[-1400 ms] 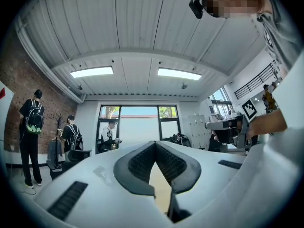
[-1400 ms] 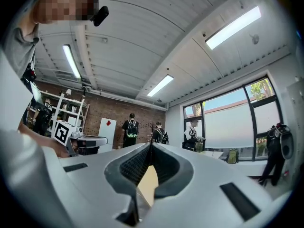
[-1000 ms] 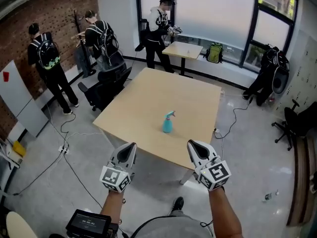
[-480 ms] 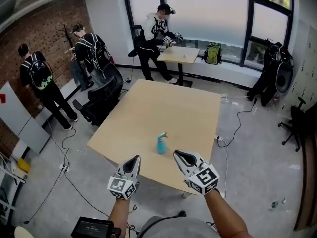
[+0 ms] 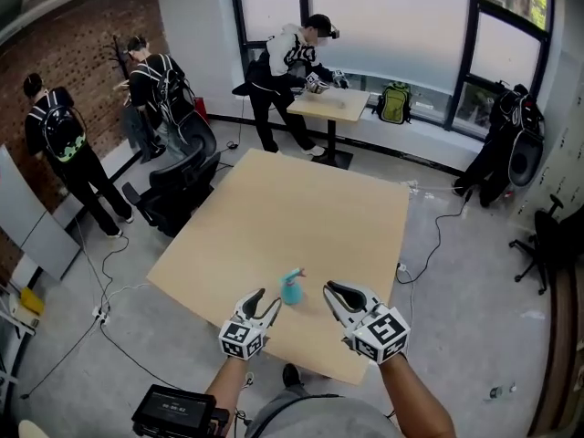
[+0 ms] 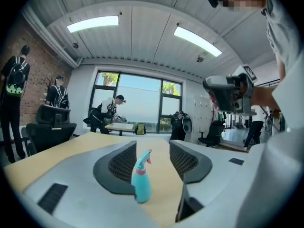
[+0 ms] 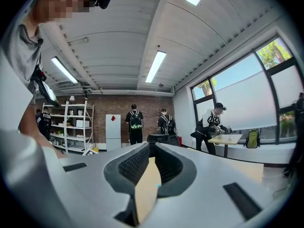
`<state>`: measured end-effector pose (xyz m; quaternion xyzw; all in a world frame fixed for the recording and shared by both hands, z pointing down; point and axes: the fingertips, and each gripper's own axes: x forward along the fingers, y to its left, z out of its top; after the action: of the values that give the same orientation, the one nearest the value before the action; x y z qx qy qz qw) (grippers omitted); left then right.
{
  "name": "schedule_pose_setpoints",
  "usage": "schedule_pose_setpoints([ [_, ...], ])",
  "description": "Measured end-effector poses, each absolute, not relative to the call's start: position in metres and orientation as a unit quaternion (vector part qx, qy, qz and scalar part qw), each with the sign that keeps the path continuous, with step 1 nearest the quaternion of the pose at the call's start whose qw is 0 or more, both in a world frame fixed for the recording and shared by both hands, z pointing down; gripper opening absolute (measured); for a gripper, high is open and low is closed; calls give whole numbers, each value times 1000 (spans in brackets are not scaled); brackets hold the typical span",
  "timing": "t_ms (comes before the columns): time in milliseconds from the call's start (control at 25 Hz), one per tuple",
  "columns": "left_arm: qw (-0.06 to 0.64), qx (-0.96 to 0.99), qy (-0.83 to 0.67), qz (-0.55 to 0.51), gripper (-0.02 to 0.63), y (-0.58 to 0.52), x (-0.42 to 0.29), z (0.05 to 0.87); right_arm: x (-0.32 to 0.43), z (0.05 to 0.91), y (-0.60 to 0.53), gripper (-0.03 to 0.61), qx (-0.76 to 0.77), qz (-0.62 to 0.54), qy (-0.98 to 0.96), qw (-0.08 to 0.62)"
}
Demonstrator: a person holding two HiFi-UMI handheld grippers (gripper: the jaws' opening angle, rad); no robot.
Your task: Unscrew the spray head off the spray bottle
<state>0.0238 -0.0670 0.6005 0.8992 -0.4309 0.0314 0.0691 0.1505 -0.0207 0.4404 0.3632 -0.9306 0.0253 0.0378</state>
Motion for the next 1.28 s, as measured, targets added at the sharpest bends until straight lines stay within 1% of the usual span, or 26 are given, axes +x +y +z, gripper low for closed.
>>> schedule_pose_setpoints([
  [80,79,900,-424,63,266,-90,26,630,148,438,-35,31,368,32,-929,36],
  [160,95,901,-414,85,322,-111,31,658,146,435,-51,59,373,33,-926,41],
  [280,113,911,-383,104,350,-133,50,690,147,439,-79,77,384,41,-920,64],
  [520,127,921,-343,133,431,-176,58,752,127,468,-128,77,402,57,-908,107],
  [800,131,937,-289,144,434,-192,88,785,106,488,-163,77,403,74,-901,143],
  [840,135,936,-293,141,424,-195,89,786,102,492,-165,77,401,77,-901,148],
  [880,137,935,-295,138,362,-199,89,786,100,494,-167,77,398,78,-901,151],
  [1040,146,941,-266,151,350,-208,101,773,92,496,-178,77,377,77,-909,163],
  [1120,143,945,-244,164,348,-212,107,751,86,491,-185,97,351,64,-917,182],
  [1160,136,947,-235,173,347,-216,108,736,82,486,-189,117,334,50,-921,196],
  [1280,107,953,-206,197,346,-229,106,686,69,474,-202,163,266,-28,-926,264],
])
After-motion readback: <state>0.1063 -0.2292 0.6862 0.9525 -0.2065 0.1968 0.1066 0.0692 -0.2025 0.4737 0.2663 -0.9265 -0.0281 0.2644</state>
